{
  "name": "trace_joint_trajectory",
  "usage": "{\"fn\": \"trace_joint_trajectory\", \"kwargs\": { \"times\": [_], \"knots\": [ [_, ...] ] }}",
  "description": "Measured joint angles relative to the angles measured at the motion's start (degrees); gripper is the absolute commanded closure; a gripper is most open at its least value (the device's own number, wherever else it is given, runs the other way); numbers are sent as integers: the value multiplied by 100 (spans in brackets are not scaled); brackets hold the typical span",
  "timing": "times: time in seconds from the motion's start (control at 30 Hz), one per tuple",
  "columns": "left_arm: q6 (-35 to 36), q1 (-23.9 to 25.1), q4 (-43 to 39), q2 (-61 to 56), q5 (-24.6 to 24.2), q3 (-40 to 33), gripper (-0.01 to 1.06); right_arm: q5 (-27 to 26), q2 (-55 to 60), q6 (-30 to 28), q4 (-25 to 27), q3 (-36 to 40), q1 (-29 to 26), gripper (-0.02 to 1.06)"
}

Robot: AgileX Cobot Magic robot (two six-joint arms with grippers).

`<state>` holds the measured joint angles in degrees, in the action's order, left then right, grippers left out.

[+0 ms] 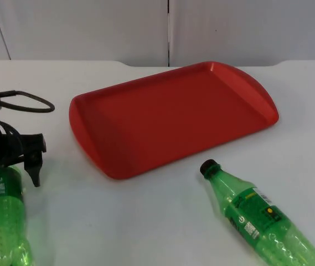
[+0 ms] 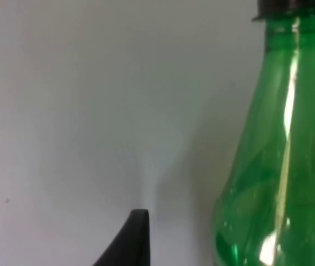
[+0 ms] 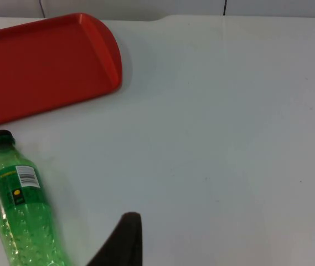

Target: Place the bottle upright on the tray.

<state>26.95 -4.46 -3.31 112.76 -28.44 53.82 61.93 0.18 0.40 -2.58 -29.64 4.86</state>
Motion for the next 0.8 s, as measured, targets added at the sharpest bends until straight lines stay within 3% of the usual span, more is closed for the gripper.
{"fn": "trace_joint_trajectory", "kwargs": {
  "times": [0.8],
  "knots": [
    [13,-50,-125,252,443,-143,0,0,0,0,0,0,0,3]
  ]
}}
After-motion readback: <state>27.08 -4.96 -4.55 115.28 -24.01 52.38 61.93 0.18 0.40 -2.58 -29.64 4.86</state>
